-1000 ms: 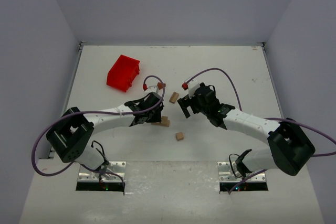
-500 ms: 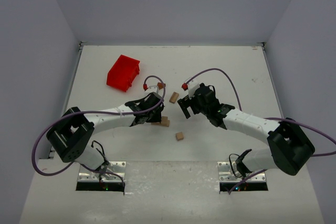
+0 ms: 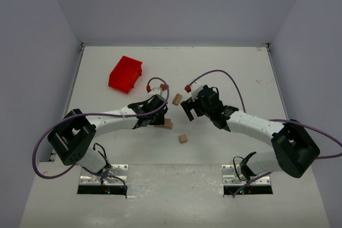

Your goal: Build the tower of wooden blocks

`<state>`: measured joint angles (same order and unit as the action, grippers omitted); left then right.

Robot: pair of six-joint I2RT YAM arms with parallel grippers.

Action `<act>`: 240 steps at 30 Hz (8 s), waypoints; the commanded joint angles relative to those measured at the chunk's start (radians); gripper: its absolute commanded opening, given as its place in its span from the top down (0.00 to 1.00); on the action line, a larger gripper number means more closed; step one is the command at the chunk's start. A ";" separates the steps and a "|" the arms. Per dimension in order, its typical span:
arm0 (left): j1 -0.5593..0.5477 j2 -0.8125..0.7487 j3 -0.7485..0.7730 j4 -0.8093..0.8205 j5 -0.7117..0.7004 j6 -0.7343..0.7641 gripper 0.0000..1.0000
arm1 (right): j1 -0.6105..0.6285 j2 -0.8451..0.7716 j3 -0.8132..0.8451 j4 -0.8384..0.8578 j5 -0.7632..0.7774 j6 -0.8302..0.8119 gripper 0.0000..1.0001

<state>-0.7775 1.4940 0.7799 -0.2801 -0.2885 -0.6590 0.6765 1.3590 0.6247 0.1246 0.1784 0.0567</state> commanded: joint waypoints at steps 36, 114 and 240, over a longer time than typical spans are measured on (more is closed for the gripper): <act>-0.023 0.021 0.042 -0.060 -0.050 0.024 0.69 | -0.002 0.008 0.030 0.017 -0.010 -0.008 0.01; -0.026 -0.119 0.020 -0.029 -0.046 0.048 0.54 | -0.003 -0.008 0.028 0.015 -0.066 -0.032 0.01; 0.467 -0.316 -0.082 0.354 -0.141 0.165 0.00 | 0.073 0.722 1.198 -1.629 -0.666 -2.327 0.58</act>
<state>-0.3191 1.2128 0.6861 0.0589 -0.3364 -0.4692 0.7252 2.0797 1.7908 -1.2987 -0.5062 -1.9153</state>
